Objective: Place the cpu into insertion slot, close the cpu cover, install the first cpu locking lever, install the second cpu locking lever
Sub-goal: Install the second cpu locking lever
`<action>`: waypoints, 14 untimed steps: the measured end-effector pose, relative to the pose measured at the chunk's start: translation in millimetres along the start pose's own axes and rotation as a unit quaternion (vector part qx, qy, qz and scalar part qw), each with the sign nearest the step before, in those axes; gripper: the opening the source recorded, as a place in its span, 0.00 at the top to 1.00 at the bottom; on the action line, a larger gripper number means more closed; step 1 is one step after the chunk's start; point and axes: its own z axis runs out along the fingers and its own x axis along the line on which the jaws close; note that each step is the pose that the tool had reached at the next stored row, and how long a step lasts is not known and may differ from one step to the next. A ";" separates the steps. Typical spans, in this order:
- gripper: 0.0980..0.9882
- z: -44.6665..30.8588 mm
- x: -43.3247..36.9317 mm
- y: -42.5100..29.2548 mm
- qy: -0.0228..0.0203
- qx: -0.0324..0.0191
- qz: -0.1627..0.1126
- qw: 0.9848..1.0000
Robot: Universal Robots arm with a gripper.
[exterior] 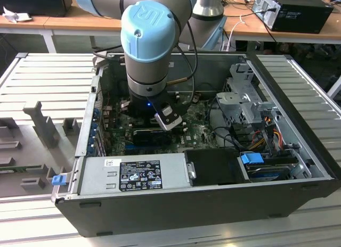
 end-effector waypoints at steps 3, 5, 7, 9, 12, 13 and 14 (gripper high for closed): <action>0.99 1.5 0.0 -0.1 0.000 0.000 0.000 1.000; 0.99 3.1 0.1 -0.6 0.000 0.000 0.000 1.000; 0.99 5.6 0.4 -1.3 0.000 0.000 0.000 1.000; 0.99 7.6 1.0 -1.2 0.000 0.000 0.000 1.000; 0.99 9.6 1.3 0.6 0.000 -0.002 0.000 1.000; 0.99 10.1 1.3 0.9 0.000 -0.002 0.000 1.000; 0.99 10.9 1.3 1.4 0.000 -0.002 0.000 1.000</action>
